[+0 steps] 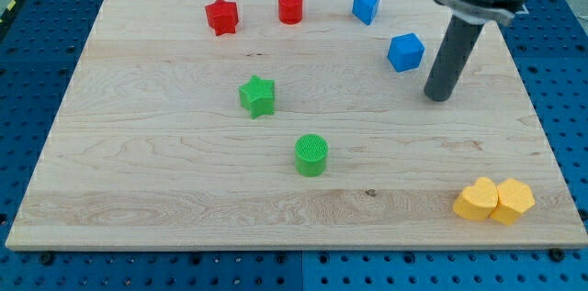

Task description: Nudge the blue cube a bit down

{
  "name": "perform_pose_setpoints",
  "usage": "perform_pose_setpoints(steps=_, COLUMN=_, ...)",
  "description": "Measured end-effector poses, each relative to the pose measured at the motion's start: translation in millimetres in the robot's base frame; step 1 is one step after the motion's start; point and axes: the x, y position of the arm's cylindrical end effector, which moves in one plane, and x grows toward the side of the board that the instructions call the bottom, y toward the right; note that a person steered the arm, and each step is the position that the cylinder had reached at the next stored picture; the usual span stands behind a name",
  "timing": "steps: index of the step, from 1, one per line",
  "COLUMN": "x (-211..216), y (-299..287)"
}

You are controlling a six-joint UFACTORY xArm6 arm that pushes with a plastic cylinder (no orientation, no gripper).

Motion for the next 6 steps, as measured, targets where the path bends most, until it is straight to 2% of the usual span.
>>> perform_pose_setpoints(steps=1, x=-3, y=19)
perform_pose_setpoints(steps=2, x=-29, y=23)
perform_pose_setpoints(steps=4, x=-117, y=14)
perform_pose_setpoints(steps=6, x=-118, y=-9)
